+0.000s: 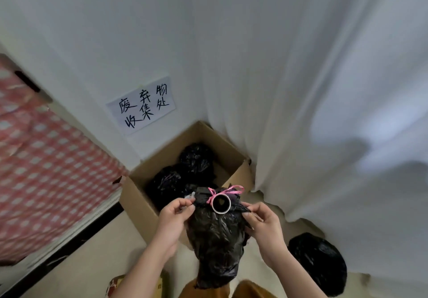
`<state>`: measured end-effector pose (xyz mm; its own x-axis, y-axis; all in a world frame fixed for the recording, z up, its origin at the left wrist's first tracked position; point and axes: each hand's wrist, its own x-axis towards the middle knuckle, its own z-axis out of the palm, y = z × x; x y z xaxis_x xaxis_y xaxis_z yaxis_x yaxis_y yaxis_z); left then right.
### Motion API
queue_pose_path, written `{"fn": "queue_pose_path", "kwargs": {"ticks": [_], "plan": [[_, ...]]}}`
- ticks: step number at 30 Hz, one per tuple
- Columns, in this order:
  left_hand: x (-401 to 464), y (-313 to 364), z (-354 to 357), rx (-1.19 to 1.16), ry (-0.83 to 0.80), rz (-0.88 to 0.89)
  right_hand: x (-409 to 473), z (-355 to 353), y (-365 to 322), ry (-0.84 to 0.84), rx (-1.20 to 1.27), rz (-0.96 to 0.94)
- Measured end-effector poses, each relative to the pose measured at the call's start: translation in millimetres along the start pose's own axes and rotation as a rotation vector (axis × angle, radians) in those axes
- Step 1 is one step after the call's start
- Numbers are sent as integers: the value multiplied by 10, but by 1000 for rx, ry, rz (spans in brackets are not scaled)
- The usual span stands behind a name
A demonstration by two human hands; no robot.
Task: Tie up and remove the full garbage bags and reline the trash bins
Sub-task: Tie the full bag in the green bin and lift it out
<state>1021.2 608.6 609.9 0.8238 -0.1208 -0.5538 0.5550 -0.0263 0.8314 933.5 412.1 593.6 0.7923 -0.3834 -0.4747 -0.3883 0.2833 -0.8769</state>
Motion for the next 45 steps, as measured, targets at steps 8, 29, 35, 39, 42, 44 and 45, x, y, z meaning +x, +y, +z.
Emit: {"fn": "queue_pose_path", "kwargs": {"ticks": [8, 29, 35, 39, 42, 44, 45], "plan": [[1098, 687, 19, -44, 63, -14, 1257, 458, -621, -11, -42, -2], [4756, -343, 518, -47, 363, -330, 5114, 619, 535, -220, -348, 173], [5479, -1240, 498, 71, 304, -386, 5740, 502, 1420, -220, -373, 201], [5681, -1565, 450, 178, 233, -370, 5877, 416, 1742, -244, -472, 181], [5710, -1700, 334, 380, 183, -338, 5870, 377, 1828, -353, -735, 166], [5681, -1753, 238, 642, 125, -376, 5823, 367, 1812, -423, -823, 183], [5658, -1778, 187, 736, 89, -380, 5798, 367, 1794, -442, -867, 167]]}}
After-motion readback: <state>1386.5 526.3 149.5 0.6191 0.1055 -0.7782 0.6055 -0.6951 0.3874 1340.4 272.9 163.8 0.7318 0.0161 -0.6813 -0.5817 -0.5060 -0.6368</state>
